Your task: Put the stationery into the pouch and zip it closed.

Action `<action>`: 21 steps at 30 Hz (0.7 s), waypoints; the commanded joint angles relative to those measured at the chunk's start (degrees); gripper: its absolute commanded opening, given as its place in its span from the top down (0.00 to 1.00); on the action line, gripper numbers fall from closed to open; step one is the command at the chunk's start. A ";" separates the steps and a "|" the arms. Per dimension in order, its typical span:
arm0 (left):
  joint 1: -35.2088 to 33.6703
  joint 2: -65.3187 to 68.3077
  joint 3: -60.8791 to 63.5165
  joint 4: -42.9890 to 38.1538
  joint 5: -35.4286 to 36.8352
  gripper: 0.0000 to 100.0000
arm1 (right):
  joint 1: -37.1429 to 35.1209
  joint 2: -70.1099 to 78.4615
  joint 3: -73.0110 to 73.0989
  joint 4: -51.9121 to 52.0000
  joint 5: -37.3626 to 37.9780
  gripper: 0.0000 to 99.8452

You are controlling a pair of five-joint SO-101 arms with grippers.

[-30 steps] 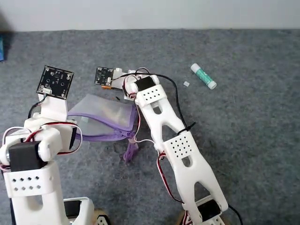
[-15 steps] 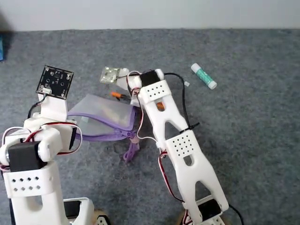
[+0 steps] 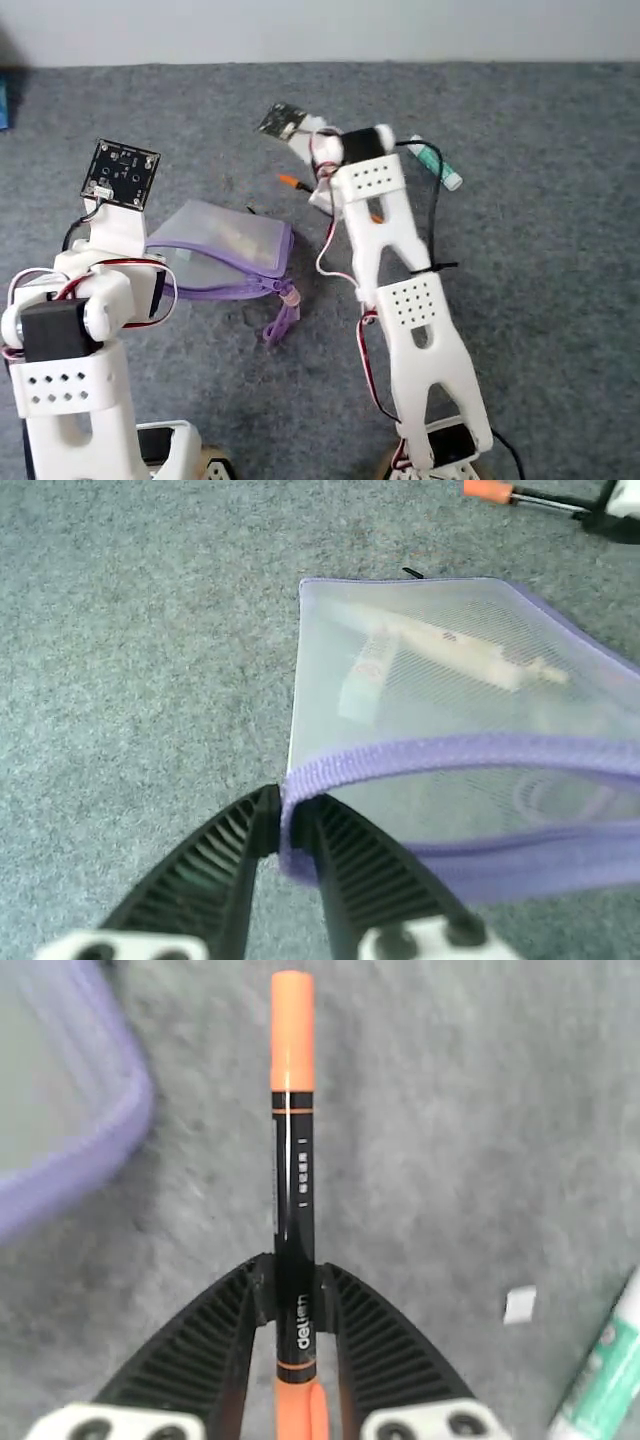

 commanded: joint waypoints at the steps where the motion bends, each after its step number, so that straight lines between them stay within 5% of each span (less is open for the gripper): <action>1: 0.35 0.00 -0.40 -1.32 0.53 0.99 | 1.45 -5.93 6.51 2.68 -0.79 0.99; 5: 0.35 0.00 -0.40 -1.32 0.53 0.99 | 1.27 -7.96 15.82 2.59 -4.75 0.97; 11: 0.35 -0.26 -0.13 -1.32 0.53 0.99 | 0.57 -8.57 18.11 2.51 -11.25 0.76; 21: 0.35 -0.26 -0.13 -1.32 0.53 0.99 | -1.98 -7.08 18.02 -0.57 -11.08 0.95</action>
